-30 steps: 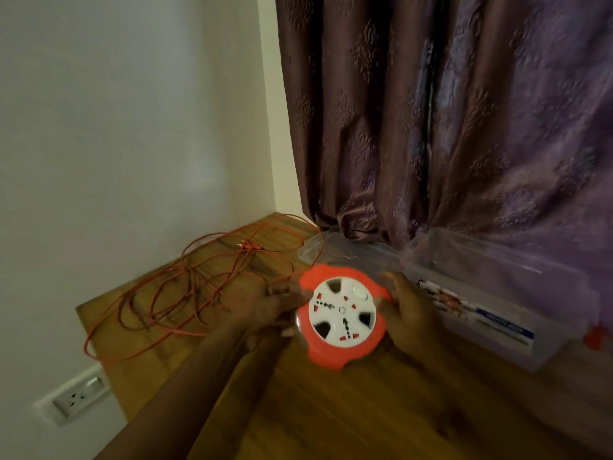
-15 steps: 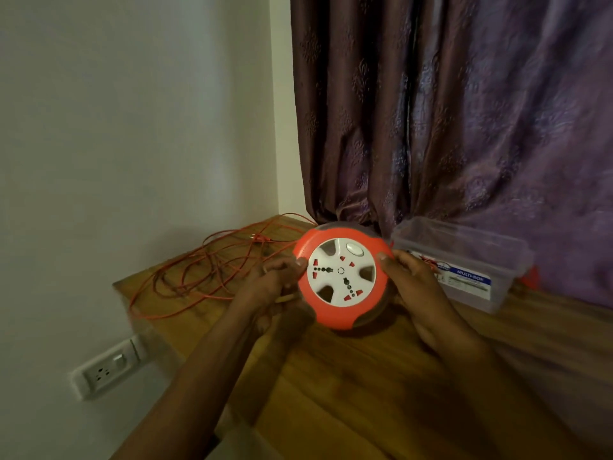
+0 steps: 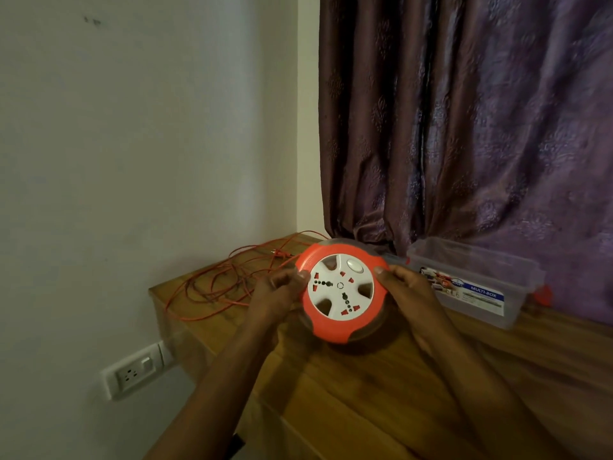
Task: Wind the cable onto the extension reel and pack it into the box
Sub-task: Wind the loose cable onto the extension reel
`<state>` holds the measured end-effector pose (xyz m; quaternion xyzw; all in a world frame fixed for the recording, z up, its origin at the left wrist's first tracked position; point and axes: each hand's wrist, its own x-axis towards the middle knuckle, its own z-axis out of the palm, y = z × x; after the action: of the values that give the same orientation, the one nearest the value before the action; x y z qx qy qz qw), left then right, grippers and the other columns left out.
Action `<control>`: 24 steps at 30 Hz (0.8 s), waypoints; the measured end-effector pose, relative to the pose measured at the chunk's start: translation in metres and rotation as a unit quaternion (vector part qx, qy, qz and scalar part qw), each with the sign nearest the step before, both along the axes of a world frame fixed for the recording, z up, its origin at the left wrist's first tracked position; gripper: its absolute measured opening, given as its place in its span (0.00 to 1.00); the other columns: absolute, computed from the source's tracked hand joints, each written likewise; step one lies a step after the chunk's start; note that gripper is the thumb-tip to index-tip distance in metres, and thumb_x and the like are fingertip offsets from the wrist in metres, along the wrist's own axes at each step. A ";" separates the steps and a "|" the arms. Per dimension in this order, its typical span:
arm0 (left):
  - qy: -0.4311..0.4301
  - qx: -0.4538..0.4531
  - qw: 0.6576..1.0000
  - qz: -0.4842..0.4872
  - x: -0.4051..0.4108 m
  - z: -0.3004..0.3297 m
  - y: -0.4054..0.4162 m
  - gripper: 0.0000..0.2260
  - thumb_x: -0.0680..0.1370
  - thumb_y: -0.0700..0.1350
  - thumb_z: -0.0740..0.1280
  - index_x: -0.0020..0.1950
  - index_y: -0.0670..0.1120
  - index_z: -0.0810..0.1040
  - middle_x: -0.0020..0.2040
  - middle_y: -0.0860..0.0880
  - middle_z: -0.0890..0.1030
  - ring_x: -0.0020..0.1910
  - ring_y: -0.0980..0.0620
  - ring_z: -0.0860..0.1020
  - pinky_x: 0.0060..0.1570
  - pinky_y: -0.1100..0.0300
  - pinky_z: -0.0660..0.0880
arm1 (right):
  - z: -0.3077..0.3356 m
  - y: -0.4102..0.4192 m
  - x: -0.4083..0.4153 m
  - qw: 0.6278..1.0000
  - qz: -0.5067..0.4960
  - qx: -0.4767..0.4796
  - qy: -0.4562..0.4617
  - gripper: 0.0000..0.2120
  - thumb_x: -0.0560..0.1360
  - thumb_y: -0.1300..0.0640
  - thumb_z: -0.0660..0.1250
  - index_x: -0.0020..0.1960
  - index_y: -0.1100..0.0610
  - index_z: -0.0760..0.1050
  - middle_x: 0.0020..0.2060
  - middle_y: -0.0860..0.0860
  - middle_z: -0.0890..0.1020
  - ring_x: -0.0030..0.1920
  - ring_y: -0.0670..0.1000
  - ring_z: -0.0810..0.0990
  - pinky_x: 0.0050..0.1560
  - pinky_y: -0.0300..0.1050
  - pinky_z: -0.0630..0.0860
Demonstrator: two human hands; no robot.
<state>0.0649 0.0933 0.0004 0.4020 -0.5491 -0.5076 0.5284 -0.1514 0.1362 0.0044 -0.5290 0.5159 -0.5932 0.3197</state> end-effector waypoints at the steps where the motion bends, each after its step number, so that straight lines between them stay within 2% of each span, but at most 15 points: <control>1: 0.006 -0.001 1.000 0.007 -0.001 -0.001 -0.001 0.08 0.75 0.50 0.69 0.47 0.47 0.83 0.43 0.47 0.85 0.42 0.48 0.84 0.39 0.53 0.82 | 0.000 -0.002 0.000 1.000 0.010 0.002 0.003 0.12 0.74 0.45 0.66 0.50 0.52 0.81 0.43 0.54 0.86 0.45 0.56 0.85 0.53 0.58 0.80; 4: -0.012 -0.009 1.000 0.020 -0.003 0.001 -0.008 0.10 0.75 0.50 0.68 0.53 0.47 0.81 0.48 0.46 0.85 0.43 0.48 0.84 0.42 0.52 0.81 | -0.003 -0.007 -0.003 1.000 0.021 0.002 0.011 0.13 0.74 0.45 0.67 0.50 0.52 0.81 0.43 0.54 0.86 0.45 0.56 0.85 0.53 0.59 0.80; 6: -0.080 -0.057 0.993 0.062 -0.008 0.003 -0.014 0.13 0.75 0.52 0.68 0.57 0.48 0.79 0.52 0.48 0.83 0.45 0.51 0.82 0.42 0.55 0.80 | -0.006 -0.013 -0.003 1.000 -0.003 -0.012 0.000 0.12 0.74 0.45 0.66 0.49 0.52 0.81 0.42 0.55 0.86 0.44 0.57 0.85 0.50 0.59 0.80; 7: -0.142 -0.106 0.977 0.117 -0.011 0.002 -0.017 0.15 0.75 0.54 0.67 0.60 0.49 0.77 0.54 0.50 0.81 0.47 0.53 0.80 0.43 0.58 0.77 | -0.009 -0.017 -0.002 1.000 -0.019 -0.021 -0.011 0.11 0.75 0.46 0.66 0.49 0.52 0.81 0.41 0.55 0.86 0.43 0.57 0.85 0.47 0.58 0.80; 9: -0.265 -0.224 0.908 0.234 -0.018 -0.001 -0.019 0.19 0.75 0.59 0.65 0.62 0.52 0.74 0.57 0.52 0.77 0.53 0.54 0.74 0.48 0.59 0.71 | -0.012 -0.026 0.001 0.998 -0.046 -0.033 -0.027 0.09 0.75 0.46 0.66 0.47 0.51 0.81 0.40 0.54 0.86 0.41 0.55 0.85 0.43 0.52 0.82; 10: -0.311 -0.265 0.875 0.260 -0.023 -0.002 -0.016 0.21 0.74 0.62 0.62 0.62 0.53 0.74 0.58 0.51 0.75 0.56 0.53 0.71 0.51 0.57 0.70 | -0.012 -0.031 0.003 0.997 -0.055 -0.036 -0.033 0.08 0.74 0.46 0.66 0.46 0.49 0.81 0.39 0.52 0.86 0.40 0.53 0.86 0.41 0.49 0.83; 12: -0.389 -0.294 0.833 0.262 -0.036 -0.003 -0.012 0.23 0.72 0.66 0.59 0.62 0.55 0.73 0.60 0.50 0.73 0.59 0.50 0.68 0.55 0.50 0.70 | -0.012 -0.039 0.007 0.996 -0.060 -0.043 -0.050 0.07 0.74 0.46 0.67 0.47 0.48 0.80 0.40 0.50 0.86 0.39 0.50 0.86 0.40 0.47 0.82; 15: -0.475 -0.295 0.787 0.262 -0.053 -0.002 -0.012 0.28 0.71 0.67 0.59 0.66 0.55 0.68 0.63 0.48 0.69 0.62 0.47 0.66 0.55 0.48 0.67 | -0.013 -0.047 0.013 0.995 -0.056 -0.071 -0.049 0.08 0.75 0.48 0.67 0.50 0.50 0.81 0.41 0.46 0.86 0.40 0.47 0.85 0.39 0.42 0.81; 18: -0.504 -0.281 0.774 0.262 -0.064 0.005 -0.015 0.29 0.71 0.65 0.60 0.67 0.50 0.67 0.65 0.45 0.68 0.62 0.45 0.65 0.54 0.48 0.67 | -0.015 -0.049 0.015 0.994 -0.048 -0.096 -0.033 0.06 0.75 0.48 0.67 0.48 0.47 0.81 0.42 0.43 0.86 0.42 0.44 0.85 0.39 0.37 0.80; 19: -0.508 -0.273 0.774 0.261 -0.066 0.006 -0.016 0.29 0.71 0.64 0.61 0.67 0.50 0.67 0.65 0.44 0.68 0.63 0.44 0.65 0.55 0.48 0.67 | -0.016 -0.049 0.014 0.994 -0.046 -0.097 -0.028 0.06 0.75 0.48 0.67 0.48 0.47 0.81 0.43 0.44 0.86 0.43 0.45 0.85 0.40 0.38 0.81; 22: -0.520 -0.300 0.762 0.244 -0.070 0.006 -0.016 0.28 0.70 0.57 0.67 0.67 0.52 0.66 0.66 0.44 0.66 0.64 0.43 0.63 0.55 0.47 0.67 | -0.016 -0.049 0.011 0.994 -0.057 -0.090 -0.022 0.07 0.75 0.48 0.67 0.48 0.49 0.82 0.41 0.49 0.86 0.42 0.50 0.85 0.45 0.50 0.82; 24: -0.544 -0.362 0.730 0.201 -0.069 0.002 -0.016 0.30 0.68 0.53 0.70 0.68 0.56 0.65 0.67 0.45 0.65 0.66 0.41 0.61 0.57 0.44 0.66 | -0.015 -0.048 0.006 0.993 -0.066 -0.089 -0.033 0.06 0.74 0.48 0.68 0.46 0.47 0.82 0.40 0.51 0.86 0.41 0.51 0.85 0.46 0.54 0.82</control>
<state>-0.0036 0.0776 0.0020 0.4892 -0.7908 0.1534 0.3344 -0.1458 0.0881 -0.0103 -0.5004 0.4842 -0.6732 0.2488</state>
